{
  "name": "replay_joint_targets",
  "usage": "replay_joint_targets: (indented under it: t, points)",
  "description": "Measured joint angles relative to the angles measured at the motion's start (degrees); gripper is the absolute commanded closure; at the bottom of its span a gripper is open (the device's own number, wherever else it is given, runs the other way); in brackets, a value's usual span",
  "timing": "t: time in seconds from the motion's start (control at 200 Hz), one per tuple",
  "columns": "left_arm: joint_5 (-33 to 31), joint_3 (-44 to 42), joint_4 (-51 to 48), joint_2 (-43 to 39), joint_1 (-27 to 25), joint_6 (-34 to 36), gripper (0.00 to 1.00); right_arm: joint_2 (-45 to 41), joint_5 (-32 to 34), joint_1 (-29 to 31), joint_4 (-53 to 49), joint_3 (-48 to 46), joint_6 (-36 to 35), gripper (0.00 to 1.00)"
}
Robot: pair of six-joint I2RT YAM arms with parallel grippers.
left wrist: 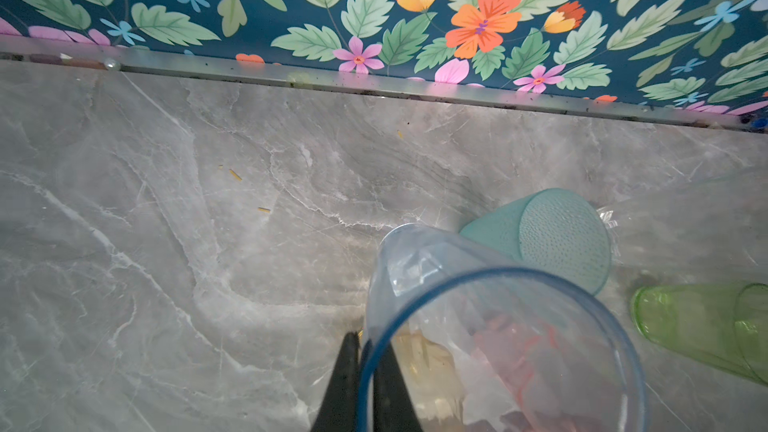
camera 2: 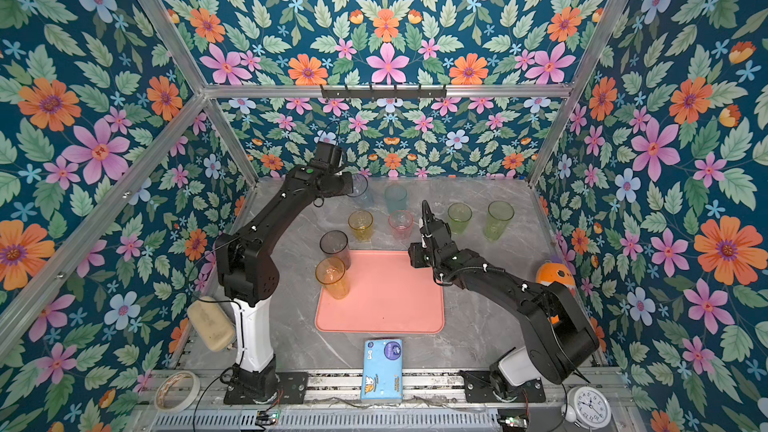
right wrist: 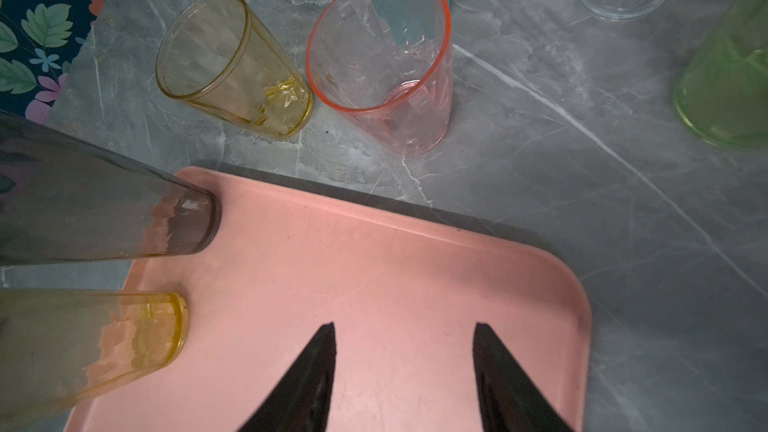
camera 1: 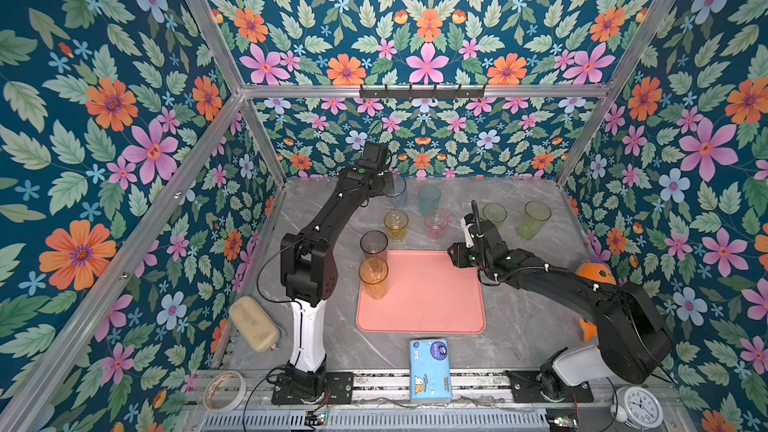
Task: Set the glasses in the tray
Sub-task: 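Lift the clear blue-rimmed cup with the left gripper and carry it toward the tray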
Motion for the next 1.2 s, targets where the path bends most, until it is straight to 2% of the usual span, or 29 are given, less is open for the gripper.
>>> replay_joint_targets:
  t: [0.605,0.865,1.2]
  points:
    - [-4.5,-5.3,-5.5,-11.0,1.6,1.2,1.00,0.0,0.0,0.0,0.0,0.0,0.8,0.46]
    - [-6.0,-11.1,-7.5,-17.4,4.0,1.4,1.00,0.0,-0.2,0.0,0.0,0.0,0.8,0.46]
    - [-7.5,-22.7,-10.5,-29.1,6.2,1.5,1.00,0.2,-0.2,0.0,-0.1,0.2,0.8,0.46]
